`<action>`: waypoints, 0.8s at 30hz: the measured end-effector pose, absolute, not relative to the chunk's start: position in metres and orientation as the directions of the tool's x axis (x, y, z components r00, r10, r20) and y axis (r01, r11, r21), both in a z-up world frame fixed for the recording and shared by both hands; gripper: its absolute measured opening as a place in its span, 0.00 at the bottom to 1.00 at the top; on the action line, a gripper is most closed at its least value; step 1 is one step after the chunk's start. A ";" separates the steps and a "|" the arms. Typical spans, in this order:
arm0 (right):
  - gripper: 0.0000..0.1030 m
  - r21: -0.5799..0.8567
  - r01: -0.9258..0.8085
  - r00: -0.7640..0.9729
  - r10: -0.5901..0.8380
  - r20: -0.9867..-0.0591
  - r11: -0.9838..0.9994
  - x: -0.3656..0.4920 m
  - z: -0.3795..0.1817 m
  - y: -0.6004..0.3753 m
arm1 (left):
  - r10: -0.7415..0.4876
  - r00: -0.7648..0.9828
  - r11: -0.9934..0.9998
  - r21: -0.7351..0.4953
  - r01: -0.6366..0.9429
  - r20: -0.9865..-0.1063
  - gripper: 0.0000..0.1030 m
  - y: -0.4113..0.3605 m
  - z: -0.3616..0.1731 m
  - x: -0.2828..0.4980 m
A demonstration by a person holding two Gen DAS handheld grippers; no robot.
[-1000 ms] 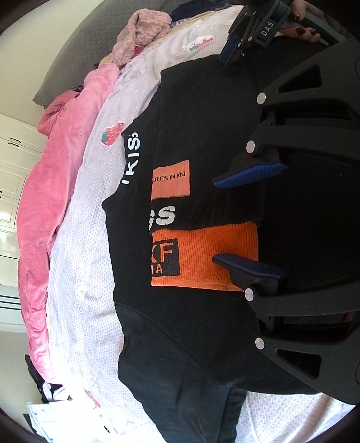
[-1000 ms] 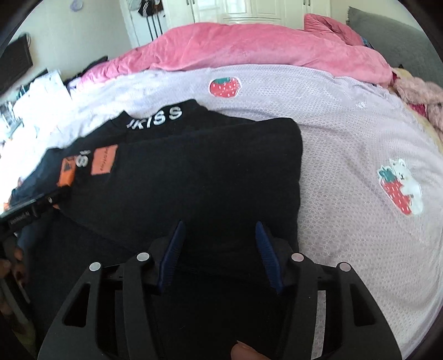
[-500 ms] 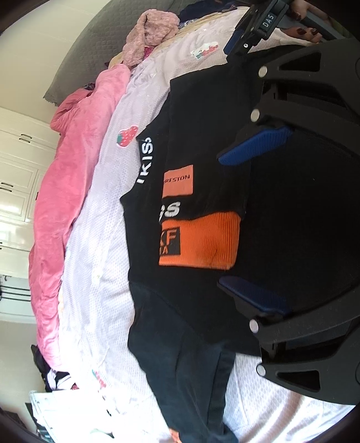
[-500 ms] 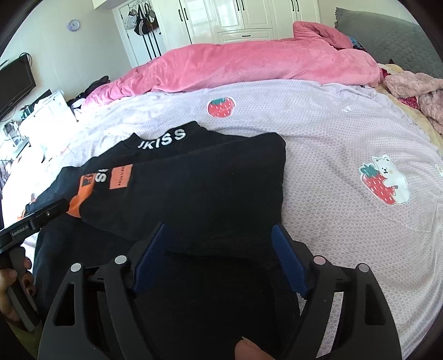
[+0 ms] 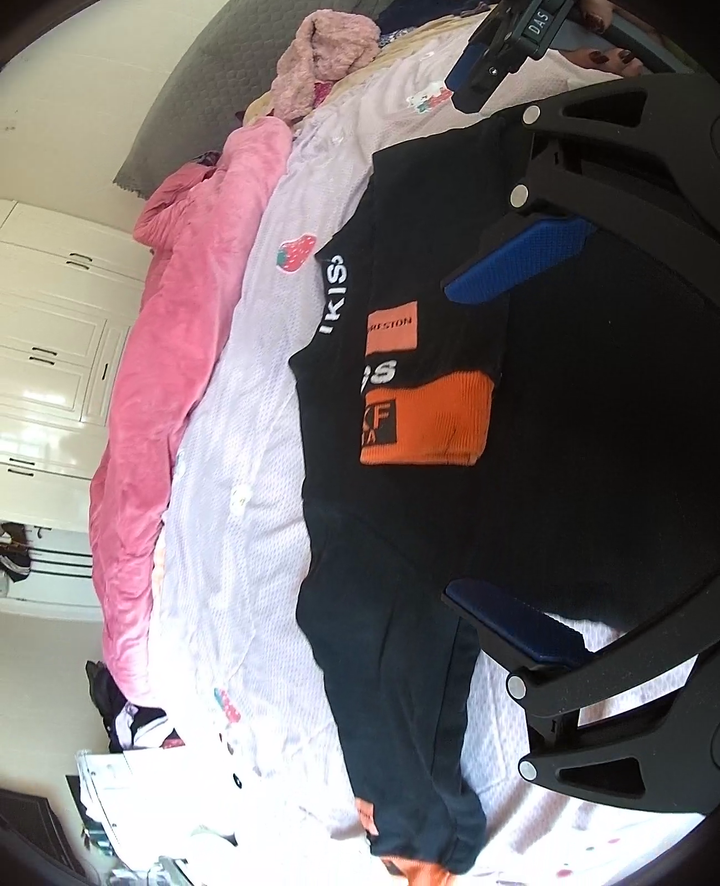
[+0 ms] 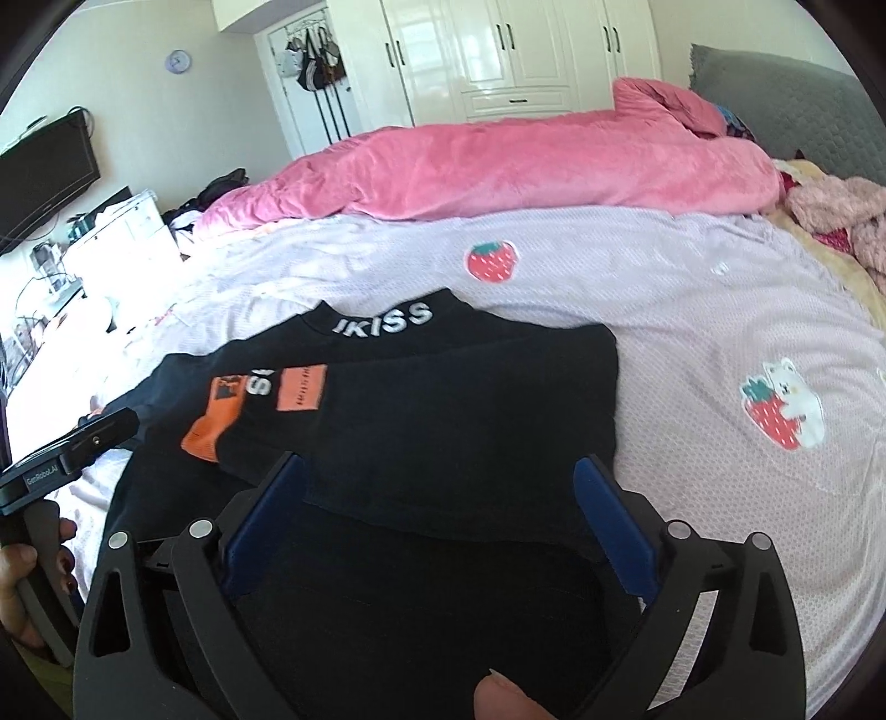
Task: Fold small clothes
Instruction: 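Lower the sleeve onto the sweatshirt body and open the right gripper, then move the left gripper to the other orange cuff and grasp it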
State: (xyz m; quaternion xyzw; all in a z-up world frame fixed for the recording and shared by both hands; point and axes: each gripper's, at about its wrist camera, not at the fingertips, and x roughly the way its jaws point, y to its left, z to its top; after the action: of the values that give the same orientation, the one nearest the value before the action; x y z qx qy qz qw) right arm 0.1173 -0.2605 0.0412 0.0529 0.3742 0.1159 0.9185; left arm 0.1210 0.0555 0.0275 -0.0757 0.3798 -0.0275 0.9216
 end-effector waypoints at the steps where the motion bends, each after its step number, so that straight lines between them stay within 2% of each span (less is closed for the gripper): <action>1: 0.94 0.183 -0.180 0.695 0.256 -0.672 0.967 0.117 0.043 -0.258 | -0.098 0.715 0.988 -0.155 -0.015 -0.692 0.91 0.059 0.030 0.119; 24: 0.96 0.149 -0.330 0.693 0.346 -0.633 0.932 0.122 0.067 -0.169 | 0.042 0.743 0.969 -0.154 -0.194 -0.668 0.91 0.139 0.039 0.100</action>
State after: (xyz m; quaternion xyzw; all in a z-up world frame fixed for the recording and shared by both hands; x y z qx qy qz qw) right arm 0.1221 -0.1688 0.0668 0.0117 0.3462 0.1838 0.9199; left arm 0.0997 0.1392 0.0390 -0.1074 0.3526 0.0637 0.9274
